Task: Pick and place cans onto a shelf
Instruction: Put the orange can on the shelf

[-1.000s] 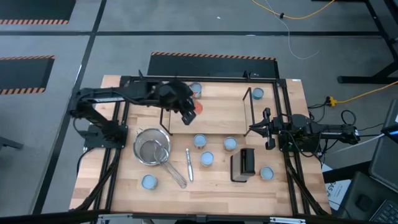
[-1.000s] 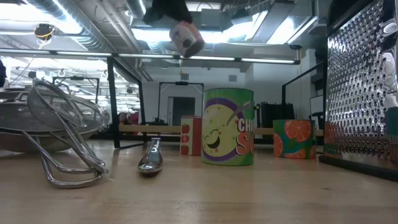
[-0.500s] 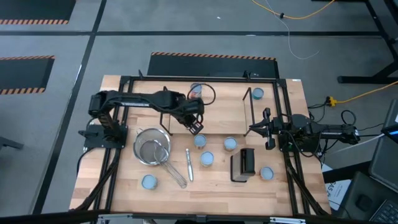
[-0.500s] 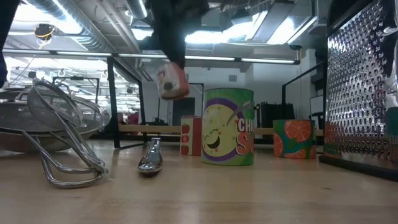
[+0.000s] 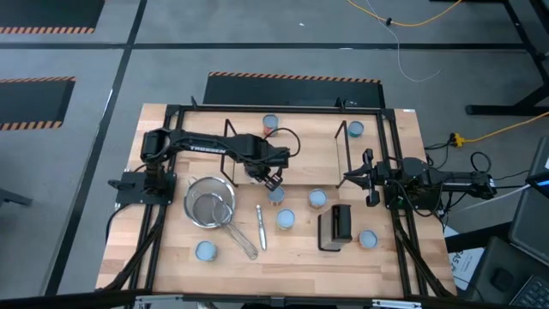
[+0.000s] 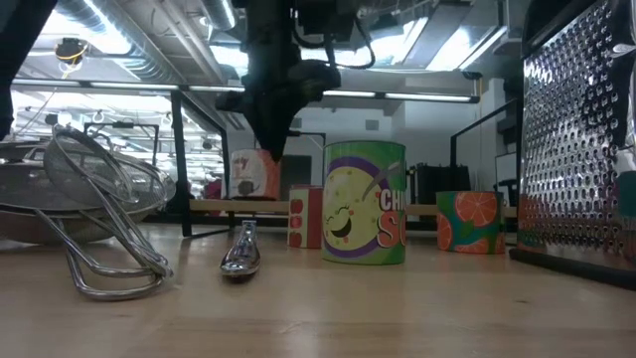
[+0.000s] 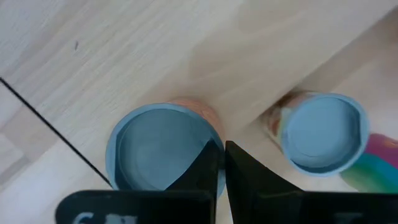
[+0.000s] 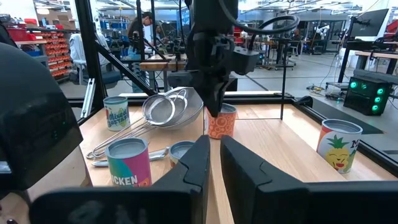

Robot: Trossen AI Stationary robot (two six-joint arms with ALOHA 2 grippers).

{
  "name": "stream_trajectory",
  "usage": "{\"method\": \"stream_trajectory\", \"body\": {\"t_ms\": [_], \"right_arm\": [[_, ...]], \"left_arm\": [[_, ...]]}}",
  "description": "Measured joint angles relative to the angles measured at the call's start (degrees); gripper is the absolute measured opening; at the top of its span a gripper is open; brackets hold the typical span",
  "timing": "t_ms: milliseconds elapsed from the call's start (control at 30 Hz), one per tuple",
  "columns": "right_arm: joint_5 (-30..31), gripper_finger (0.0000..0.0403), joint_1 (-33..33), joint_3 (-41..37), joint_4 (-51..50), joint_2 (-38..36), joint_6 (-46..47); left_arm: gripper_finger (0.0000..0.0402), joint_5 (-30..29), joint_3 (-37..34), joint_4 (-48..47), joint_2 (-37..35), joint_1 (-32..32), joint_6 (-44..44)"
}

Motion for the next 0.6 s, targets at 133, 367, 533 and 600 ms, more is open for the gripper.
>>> {"method": "stream_trajectory", "body": {"t_ms": [133, 367, 533, 600], "right_arm": [[0.00, 0.0045, 0.00, 0.00, -0.02, -0.02, 0.00], [0.00, 0.0045, -0.02, 0.00, 0.00, -0.02, 0.00], [0.00, 0.0045, -0.02, 0.00, 0.00, -0.02, 0.00], [0.00, 0.0045, 0.00, 0.00, 0.00, 0.00, 0.00]], "left_arm": [[0.0008, -1.84, 0.00, -0.72, 0.00, 0.31, -2.86], [0.0008, -2.64, 0.00, -1.57, 0.02, 1.45, -4.90], [0.0010, -4.24, -0.02, -1.49, 0.04, 3.00, -7.21], [0.0016, -4.22, -0.02, -1.49, 0.04, 3.60, -7.29]]}}
